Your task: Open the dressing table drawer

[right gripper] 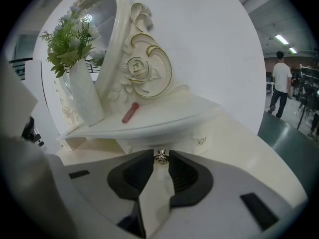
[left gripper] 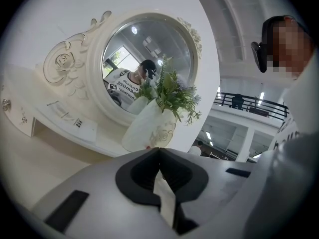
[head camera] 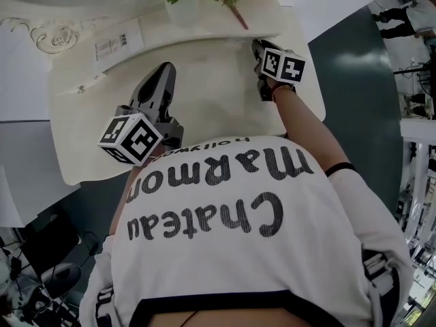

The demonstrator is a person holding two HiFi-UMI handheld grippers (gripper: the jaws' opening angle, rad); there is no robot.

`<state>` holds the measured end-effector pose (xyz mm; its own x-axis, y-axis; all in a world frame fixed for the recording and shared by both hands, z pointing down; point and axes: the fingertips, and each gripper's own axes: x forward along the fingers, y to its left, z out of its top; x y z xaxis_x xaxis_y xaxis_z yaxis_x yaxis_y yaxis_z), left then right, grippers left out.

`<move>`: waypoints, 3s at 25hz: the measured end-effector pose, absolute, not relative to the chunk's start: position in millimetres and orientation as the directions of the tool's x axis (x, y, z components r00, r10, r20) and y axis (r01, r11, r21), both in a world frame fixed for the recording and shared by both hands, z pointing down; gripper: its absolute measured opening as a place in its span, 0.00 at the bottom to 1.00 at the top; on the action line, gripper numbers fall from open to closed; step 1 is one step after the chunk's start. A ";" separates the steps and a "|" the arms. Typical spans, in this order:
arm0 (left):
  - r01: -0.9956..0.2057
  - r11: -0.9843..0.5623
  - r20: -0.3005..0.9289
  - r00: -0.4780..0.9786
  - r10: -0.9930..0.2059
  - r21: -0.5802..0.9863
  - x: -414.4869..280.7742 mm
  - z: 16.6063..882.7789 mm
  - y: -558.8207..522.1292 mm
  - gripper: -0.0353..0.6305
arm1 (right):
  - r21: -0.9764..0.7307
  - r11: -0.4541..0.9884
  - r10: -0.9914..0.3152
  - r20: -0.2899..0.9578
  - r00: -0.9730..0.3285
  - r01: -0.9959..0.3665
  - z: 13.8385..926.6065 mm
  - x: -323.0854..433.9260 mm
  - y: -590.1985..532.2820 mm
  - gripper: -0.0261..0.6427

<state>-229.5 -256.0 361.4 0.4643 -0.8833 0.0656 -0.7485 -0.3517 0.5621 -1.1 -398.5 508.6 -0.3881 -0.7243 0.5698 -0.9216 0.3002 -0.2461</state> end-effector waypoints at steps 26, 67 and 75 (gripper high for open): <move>-0.761 -0.362 0.055 0.460 -0.886 0.539 -212.7 346.4 -268.0 0.09 | -0.222 0.348 -0.667 0.624 -0.407 -0.911 507.7 0.0 -390.2 0.20; -0.758 -0.377 0.058 0.478 -0.877 0.532 -208.5 349.2 -255.8 0.09 | -0.181 0.364 -0.672 0.628 -0.392 -0.914 512.0 10.5 -359.0 0.20; -0.758 -0.376 0.047 0.470 -0.881 0.533 -213.8 347.9 -256.7 0.09 | -0.180 0.360 -0.670 0.633 -0.388 -0.915 513.6 10.4 -359.3 0.20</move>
<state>-213.8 -256.7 347.9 0.4704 -0.8812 0.0466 -0.7580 -0.3764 0.5327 10.4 -359.3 513.6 -0.3884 -0.6699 0.6327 -0.9152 0.3604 -0.1802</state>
